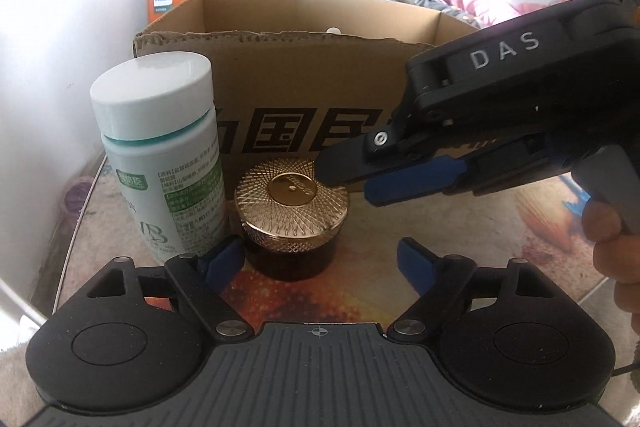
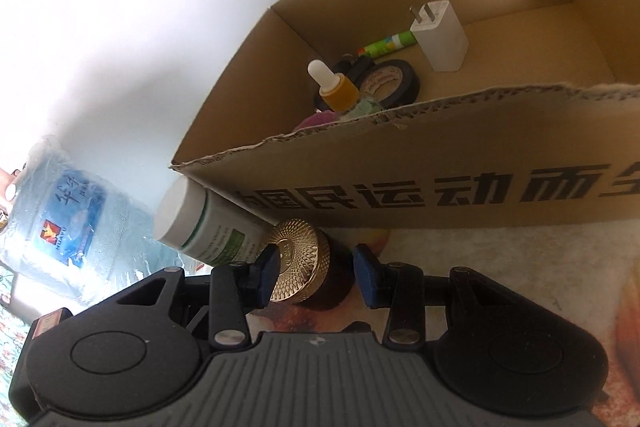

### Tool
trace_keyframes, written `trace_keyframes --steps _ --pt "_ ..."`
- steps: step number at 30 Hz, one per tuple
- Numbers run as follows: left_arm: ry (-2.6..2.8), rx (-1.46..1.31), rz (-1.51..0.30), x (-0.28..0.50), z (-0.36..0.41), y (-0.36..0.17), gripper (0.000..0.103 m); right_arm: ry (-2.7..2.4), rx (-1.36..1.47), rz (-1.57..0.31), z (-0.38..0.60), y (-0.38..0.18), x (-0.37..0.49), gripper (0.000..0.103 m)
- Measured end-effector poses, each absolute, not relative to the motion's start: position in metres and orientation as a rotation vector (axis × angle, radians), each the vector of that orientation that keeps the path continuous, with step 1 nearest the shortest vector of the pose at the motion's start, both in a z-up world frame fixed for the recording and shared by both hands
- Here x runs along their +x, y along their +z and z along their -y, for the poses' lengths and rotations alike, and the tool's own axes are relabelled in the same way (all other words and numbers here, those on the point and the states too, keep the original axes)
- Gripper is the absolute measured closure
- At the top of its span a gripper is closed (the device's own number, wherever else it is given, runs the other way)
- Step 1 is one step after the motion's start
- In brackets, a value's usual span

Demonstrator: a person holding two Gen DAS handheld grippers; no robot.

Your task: Organize rigid objects

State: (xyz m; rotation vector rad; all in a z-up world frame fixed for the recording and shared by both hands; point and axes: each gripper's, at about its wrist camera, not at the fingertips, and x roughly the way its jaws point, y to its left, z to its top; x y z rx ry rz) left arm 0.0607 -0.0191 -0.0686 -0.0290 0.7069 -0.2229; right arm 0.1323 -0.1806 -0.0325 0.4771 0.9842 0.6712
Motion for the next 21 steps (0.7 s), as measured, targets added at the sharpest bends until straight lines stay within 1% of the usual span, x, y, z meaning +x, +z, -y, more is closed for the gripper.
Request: trace_keyframes --steps 13,16,21 --pt "-0.221 -0.041 -0.703 0.064 0.022 -0.076 0.019 0.696 0.462 -1.019 0.163 -0.039 0.146 0.059" --pt "-0.218 -0.044 -0.699 0.063 0.022 -0.078 0.019 0.699 0.457 -1.019 0.160 -0.041 0.147 0.053" --pt "-0.229 -0.043 -0.712 0.061 0.023 -0.077 0.019 0.687 0.448 -1.012 0.163 -0.041 0.144 0.052"
